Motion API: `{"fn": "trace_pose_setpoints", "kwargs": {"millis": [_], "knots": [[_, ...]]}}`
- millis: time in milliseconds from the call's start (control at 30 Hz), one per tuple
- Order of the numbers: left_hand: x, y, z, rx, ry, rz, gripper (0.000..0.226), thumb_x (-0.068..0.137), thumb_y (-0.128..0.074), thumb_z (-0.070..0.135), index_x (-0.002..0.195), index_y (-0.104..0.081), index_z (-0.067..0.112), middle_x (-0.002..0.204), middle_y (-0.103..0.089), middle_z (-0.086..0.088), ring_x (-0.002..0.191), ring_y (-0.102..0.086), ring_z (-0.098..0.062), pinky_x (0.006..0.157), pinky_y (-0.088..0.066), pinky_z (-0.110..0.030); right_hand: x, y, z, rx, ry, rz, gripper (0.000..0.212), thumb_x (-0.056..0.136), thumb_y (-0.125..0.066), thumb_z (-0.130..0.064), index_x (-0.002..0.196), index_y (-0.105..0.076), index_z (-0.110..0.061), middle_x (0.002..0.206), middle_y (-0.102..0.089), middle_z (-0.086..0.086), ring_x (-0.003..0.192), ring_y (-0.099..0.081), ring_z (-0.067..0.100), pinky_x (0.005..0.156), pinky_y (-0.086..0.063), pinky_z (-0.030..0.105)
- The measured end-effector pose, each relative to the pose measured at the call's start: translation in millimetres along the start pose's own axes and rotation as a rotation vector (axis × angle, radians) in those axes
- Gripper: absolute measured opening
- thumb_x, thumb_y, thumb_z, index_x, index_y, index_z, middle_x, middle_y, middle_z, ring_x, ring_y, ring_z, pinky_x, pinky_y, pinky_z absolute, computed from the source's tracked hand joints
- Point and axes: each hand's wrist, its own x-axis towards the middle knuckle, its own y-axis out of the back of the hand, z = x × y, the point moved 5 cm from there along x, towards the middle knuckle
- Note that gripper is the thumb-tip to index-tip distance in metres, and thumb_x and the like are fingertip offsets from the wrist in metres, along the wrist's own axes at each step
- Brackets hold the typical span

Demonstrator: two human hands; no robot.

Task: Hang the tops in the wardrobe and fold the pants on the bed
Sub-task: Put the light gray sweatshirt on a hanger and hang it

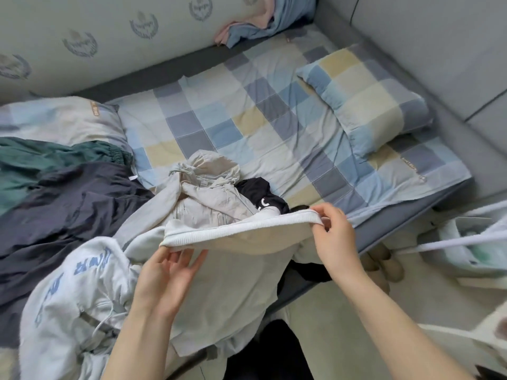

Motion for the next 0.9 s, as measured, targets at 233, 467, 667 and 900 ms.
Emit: {"fn": "trace_pose_setpoints", "kwargs": {"millis": [233, 467, 667, 900], "knots": [[-86, -52, 43, 0.152, 0.062, -0.276, 0.064, 0.05, -0.084, 0.021, 0.111, -0.069, 0.011, 0.129, -0.063, -0.013, 0.122, -0.058, -0.029, 0.092, -0.048, -0.048, -77, 41, -69, 0.651, -0.227, 0.174, 0.031, 0.094, -0.046, 0.001, 0.089, -0.068, -0.02, 0.084, -0.071, -0.004, 0.076, -0.064, 0.007, 0.061, -0.055, 0.029], [-162, -140, 39, 0.303, 0.075, -0.671, 0.022, 0.07, -0.077, 0.027, 0.084, -0.069, 0.014, 0.084, -0.057, -0.001, 0.077, -0.059, -0.013, 0.074, -0.05, -0.026, -135, 118, -121, 0.968, -0.157, 0.423, 0.022, 0.095, -0.052, -0.009, 0.084, -0.068, -0.017, 0.07, -0.067, -0.003, 0.065, -0.062, 0.009, 0.053, -0.053, 0.027], [-237, -214, 2, 0.613, 0.074, -1.092, 0.013, 0.081, -0.068, 0.022, 0.089, -0.068, 0.012, 0.083, -0.065, -0.005, 0.07, -0.064, -0.014, 0.061, -0.055, -0.027, -204, 209, -136, 1.022, -0.082, 0.641, 0.025, 0.092, -0.061, -0.037, 0.078, -0.066, -0.017, 0.073, -0.062, 0.004, 0.07, -0.062, 0.018, 0.057, -0.055, 0.035], [-305, -245, -76, 0.88, 0.032, -1.171, 0.024, 0.078, -0.064, 0.033, 0.082, -0.078, 0.015, 0.084, -0.07, -0.008, 0.073, -0.066, -0.017, 0.059, -0.055, -0.027, -296, 296, -108, 1.293, -0.035, 0.775, 0.022, 0.093, -0.059, -0.027, 0.081, -0.072, -0.014, 0.07, -0.064, 0.004, 0.062, -0.066, 0.016, 0.066, -0.057, 0.046]]}}
